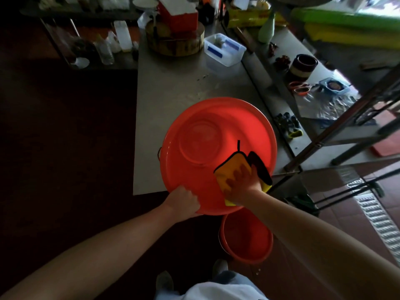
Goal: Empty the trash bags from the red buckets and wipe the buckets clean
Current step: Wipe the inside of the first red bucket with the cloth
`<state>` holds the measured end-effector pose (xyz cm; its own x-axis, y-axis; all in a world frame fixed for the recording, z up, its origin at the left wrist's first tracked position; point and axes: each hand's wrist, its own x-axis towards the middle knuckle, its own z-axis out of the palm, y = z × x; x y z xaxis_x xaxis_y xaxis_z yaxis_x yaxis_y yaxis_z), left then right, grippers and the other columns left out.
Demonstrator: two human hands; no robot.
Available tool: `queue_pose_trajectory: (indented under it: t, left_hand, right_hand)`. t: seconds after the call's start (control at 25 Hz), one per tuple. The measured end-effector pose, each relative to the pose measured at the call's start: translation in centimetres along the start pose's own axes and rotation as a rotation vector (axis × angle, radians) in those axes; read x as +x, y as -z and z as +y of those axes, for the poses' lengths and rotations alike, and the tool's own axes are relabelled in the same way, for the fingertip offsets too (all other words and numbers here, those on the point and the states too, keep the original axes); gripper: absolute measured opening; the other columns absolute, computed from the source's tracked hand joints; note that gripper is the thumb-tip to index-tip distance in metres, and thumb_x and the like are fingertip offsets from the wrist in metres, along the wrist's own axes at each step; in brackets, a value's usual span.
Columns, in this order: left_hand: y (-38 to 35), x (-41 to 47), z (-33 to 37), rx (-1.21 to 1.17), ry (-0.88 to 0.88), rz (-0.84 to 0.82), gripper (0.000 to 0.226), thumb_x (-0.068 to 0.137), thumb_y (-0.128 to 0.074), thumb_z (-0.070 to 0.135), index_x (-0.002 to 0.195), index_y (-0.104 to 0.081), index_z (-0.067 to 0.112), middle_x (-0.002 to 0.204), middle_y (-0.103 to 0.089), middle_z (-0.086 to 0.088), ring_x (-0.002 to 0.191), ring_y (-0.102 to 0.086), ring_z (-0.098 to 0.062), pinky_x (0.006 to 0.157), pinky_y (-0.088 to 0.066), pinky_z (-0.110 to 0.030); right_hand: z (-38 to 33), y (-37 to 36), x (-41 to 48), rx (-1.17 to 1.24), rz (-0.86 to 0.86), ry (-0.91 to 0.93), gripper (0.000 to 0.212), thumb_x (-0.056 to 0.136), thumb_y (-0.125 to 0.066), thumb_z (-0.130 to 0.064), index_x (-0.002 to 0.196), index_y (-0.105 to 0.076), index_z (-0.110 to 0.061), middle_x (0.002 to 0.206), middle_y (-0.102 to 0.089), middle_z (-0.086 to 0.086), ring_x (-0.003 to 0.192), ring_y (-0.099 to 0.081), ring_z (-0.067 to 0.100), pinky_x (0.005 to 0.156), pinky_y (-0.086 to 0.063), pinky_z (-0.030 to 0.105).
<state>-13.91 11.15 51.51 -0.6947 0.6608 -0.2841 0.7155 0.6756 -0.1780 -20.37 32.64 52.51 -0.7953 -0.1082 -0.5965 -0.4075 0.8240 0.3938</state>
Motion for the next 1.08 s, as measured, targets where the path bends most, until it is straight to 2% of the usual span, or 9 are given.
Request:
queue_pose_trajectory:
  t: [0.12,0.28,0.36,0.6,0.72,0.84,0.92,1.0,1.08]
  left_hand:
    - [0.2,0.2,0.0,-0.026,0.042,-0.032,0.057,0.102,-0.034,0.057,0.097,-0.069,0.012,0.102,-0.07,-0.009,0.093,-0.067,-0.03,0.075,-0.039,-0.034]
    - [0.2,-0.1,-0.6,0.062,0.04,-0.017,0.055,0.102,-0.036,0.055,0.095,-0.07,0.012,0.1,-0.073,-0.007,0.093,-0.068,-0.028,0.082,-0.042,-0.034]
    - [-0.5,0.0,-0.7,0.065,0.009,0.025,0.058,0.101,-0.036,0.057,0.091,-0.071,0.012,0.095,-0.073,-0.007,0.089,-0.069,-0.028,0.081,-0.044,-0.035]
    - [-3.3,1.0,-0.7,0.101,-0.038,0.111,0.063,0.088,-0.054,0.07,0.049,-0.057,0.021,0.051,-0.058,0.004,0.047,-0.056,-0.017,0.058,-0.048,-0.027]
    - [-3.5,0.7,-0.2,0.142,-0.013,0.123,0.058,0.087,-0.056,0.067,0.052,-0.063,0.021,0.056,-0.06,0.003,0.052,-0.058,-0.018,0.057,-0.047,-0.026]
    - [-3.2,0.6,0.0,0.134,-0.036,0.083,0.056,0.095,-0.035,0.053,0.066,-0.07,0.019,0.066,-0.066,-0.001,0.061,-0.063,-0.019,0.064,-0.051,-0.028]
    - [-2.8,0.3,-0.1,0.123,-0.043,0.077,0.06,0.095,-0.023,0.046,0.076,-0.072,0.017,0.075,-0.07,-0.004,0.069,-0.067,-0.022,0.073,-0.054,-0.032]
    - [-2.8,0.4,-0.4,0.116,-0.063,0.03,0.064,0.095,-0.017,0.045,0.084,-0.072,0.014,0.083,-0.072,-0.008,0.077,-0.068,-0.025,0.079,-0.055,-0.037]
    - [-2.7,0.4,-0.6,0.127,-0.092,0.019,0.064,0.095,-0.017,0.045,0.081,-0.071,0.014,0.082,-0.071,-0.008,0.075,-0.068,-0.026,0.077,-0.056,-0.038]
  right_hand:
    - [-3.3,0.2,-1.3,0.216,-0.05,0.088,0.067,0.097,-0.013,-0.069,0.158,-0.009,-0.042,0.169,-0.007,-0.001,0.154,0.001,0.033,0.115,0.003,0.068]
    - [-5.5,0.5,-1.0,0.354,-0.054,0.121,0.067,0.097,-0.011,-0.069,0.158,-0.008,-0.042,0.169,-0.006,-0.004,0.155,0.0,0.031,0.116,-0.001,0.066]
    - [-5.6,0.3,0.0,0.363,-0.034,0.127,0.065,0.098,-0.013,-0.067,0.157,-0.013,-0.043,0.168,-0.012,-0.004,0.154,-0.004,0.031,0.116,-0.004,0.066]
    - [-5.8,-0.6,5.8,0.374,0.069,0.131,0.061,0.099,-0.018,-0.065,0.155,-0.024,-0.04,0.161,-0.025,0.001,0.15,-0.014,0.035,0.116,-0.009,0.067]
    - [-6.4,-1.5,9.3,0.353,0.083,0.156,0.068,0.094,-0.015,-0.067,0.146,-0.046,-0.036,0.147,-0.043,0.005,0.141,-0.032,0.039,0.111,-0.021,0.072]
    - [-7.6,-4.7,15.6,0.423,-0.006,0.21,0.07,0.093,-0.018,-0.066,0.121,-0.071,-0.028,0.121,-0.063,0.013,0.119,-0.056,0.047,0.092,-0.034,0.082]
    - [-7.3,-2.8,15.3,0.42,-0.057,0.193,0.076,0.092,-0.008,-0.071,0.144,-0.05,-0.037,0.146,-0.048,0.011,0.14,-0.036,0.047,0.105,-0.017,0.081]
    - [-6.6,-1.2,13.4,0.458,0.038,0.211,0.069,0.097,-0.015,-0.067,0.157,-0.027,-0.035,0.162,-0.026,0.009,0.15,-0.014,0.043,0.114,-0.004,0.073]
    - [-6.1,-0.7,11.6,0.501,0.089,0.231,0.068,0.099,-0.019,-0.064,0.157,-0.027,-0.03,0.165,-0.02,0.011,0.152,-0.01,0.042,0.115,0.0,0.066]
